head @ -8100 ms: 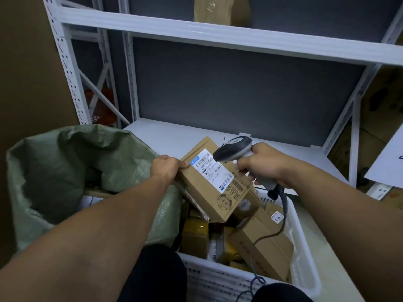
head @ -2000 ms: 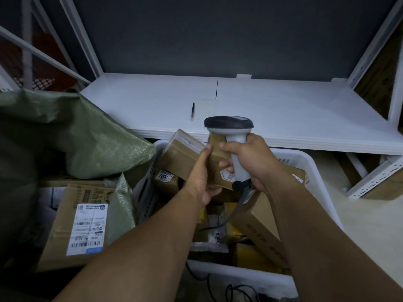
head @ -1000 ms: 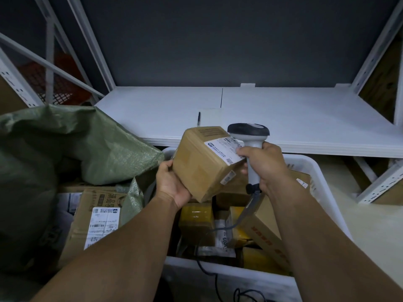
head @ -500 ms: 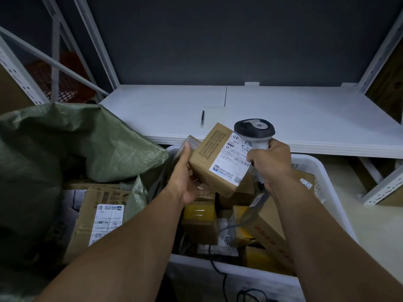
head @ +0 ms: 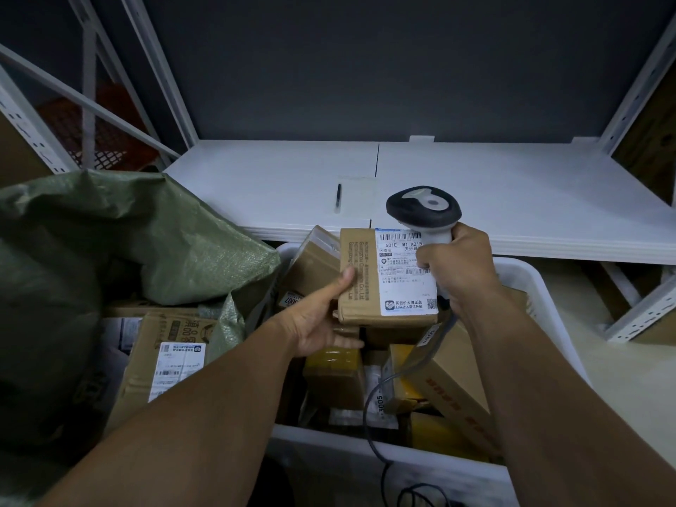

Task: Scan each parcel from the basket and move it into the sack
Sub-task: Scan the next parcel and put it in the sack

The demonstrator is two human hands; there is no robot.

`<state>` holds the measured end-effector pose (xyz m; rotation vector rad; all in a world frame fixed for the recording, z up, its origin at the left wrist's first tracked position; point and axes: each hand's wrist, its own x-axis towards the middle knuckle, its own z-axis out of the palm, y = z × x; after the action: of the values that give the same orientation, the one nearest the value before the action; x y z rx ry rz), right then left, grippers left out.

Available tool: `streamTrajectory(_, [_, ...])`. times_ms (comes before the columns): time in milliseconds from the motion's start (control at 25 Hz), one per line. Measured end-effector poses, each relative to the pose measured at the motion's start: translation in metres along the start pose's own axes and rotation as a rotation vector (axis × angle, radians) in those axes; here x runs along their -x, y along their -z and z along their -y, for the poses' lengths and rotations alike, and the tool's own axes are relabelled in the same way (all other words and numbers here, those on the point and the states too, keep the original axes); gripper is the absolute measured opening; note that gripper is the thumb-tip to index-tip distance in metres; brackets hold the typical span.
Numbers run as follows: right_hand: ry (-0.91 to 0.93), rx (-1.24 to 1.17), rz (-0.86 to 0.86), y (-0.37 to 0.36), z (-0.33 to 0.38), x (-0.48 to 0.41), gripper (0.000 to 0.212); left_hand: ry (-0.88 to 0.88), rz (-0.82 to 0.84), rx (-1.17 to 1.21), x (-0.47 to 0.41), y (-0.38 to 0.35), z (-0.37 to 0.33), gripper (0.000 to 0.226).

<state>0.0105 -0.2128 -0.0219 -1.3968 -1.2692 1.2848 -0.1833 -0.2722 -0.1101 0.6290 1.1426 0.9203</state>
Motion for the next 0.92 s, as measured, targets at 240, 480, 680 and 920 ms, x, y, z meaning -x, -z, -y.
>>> streamTrajectory(240, [0.004, 0.054, 0.058, -0.007, 0.0, 0.002, 0.029, -0.03, -0.041, 0.033, -0.003, 0.001, 0.002, 0.086])
streamTrajectory(480, [0.027, 0.088, 0.116, -0.003, 0.012, 0.007, 0.017, -0.177, -0.335, 0.059, 0.0, -0.002, -0.013, 0.045])
streamTrajectory(680, [-0.055, -0.106, 0.291, 0.006, 0.039, 0.022, 0.01, -0.376, -0.533, 0.182, -0.007, 0.018, -0.015, 0.08])
streamTrajectory(920, [-0.046, 0.011, 0.346, 0.023, 0.057, 0.031, 0.015, -0.383, -0.531, 0.24, -0.021, 0.027, -0.013, 0.087])
